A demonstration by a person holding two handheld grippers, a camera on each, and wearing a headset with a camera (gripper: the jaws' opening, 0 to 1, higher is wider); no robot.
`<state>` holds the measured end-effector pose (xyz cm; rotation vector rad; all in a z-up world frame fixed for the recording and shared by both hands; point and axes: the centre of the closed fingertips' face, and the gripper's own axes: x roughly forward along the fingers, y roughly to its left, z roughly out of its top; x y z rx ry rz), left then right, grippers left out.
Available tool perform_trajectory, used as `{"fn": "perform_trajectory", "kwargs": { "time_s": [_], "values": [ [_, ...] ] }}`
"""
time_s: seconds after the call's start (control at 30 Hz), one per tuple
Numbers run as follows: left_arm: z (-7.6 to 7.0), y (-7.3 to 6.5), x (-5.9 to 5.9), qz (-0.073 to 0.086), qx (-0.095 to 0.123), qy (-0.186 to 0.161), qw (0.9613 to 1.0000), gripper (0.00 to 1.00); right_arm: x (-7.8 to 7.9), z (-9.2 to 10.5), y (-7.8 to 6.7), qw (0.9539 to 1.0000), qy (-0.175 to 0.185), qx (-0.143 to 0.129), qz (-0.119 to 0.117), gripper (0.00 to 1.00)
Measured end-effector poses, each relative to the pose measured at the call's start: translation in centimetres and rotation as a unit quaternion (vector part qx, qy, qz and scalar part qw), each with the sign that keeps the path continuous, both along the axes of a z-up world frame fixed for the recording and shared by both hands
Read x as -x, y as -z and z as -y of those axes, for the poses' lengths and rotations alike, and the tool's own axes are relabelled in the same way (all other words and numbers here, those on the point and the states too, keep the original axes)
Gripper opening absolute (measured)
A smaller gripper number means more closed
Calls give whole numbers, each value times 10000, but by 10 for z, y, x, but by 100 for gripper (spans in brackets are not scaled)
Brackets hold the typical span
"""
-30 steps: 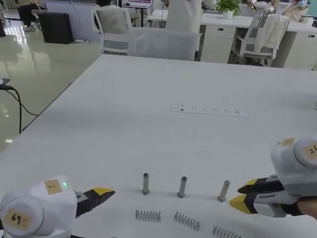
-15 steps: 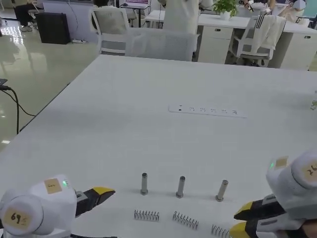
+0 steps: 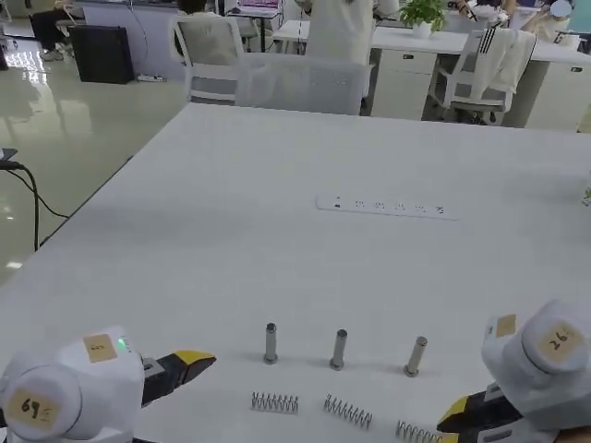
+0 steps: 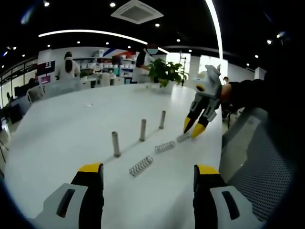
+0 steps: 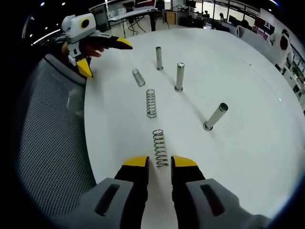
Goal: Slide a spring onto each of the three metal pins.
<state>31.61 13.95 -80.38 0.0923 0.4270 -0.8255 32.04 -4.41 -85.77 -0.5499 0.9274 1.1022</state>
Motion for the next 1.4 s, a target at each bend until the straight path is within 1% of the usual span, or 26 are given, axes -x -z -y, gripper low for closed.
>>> {"fn": "perform_trajectory", "kwargs": {
  "time_s": [0.27, 0.4, 0.53, 0.63, 0.8, 0.97, 1.07, 1.23, 1.4],
  "values": [
    [2, -1, 0, -19, -19, 24, 10000, 72, 1, 2, 4, 9998, -147, 134, 49, 14],
    [2, -1, 0, -18, -23, 25, 10000, 72, 2, 2, 6, 9993, -254, 234, 113, 13],
    [3, -2, 1, -17, -22, 24, 10000, 72, 1, 3, 7, 9992, -274, 254, 146, 11],
    [3, -2, 1, -18, -15, 19, 10000, 72, -2, 4, 7, 9987, -339, 274, 257, 8],
    [5, -1, 2, -25, 3, 20, 10000, 72, -2, 4, 7, 9981, -434, 308, 312, 8],
    [8, -2, 3, -2, 12, 61, 10000, 71, -4, 5, 7, 9977, -441, 381, 350, 8],
    [9, -3, 2, 14, 30, 84, 10000, 71, -5, 3, 0, 9981, -403, 302, 358, 7],
    [13, -3, 2, 13, 47, 148, 9999, 70, -8, -5, -14, 9986, -342, 115, 394, 7],
    [21, -5, 2, 41, 34, 296, 9995, 69, -8, -15, -20, 9986, -395, 58, 356, 7]
  ]
}}
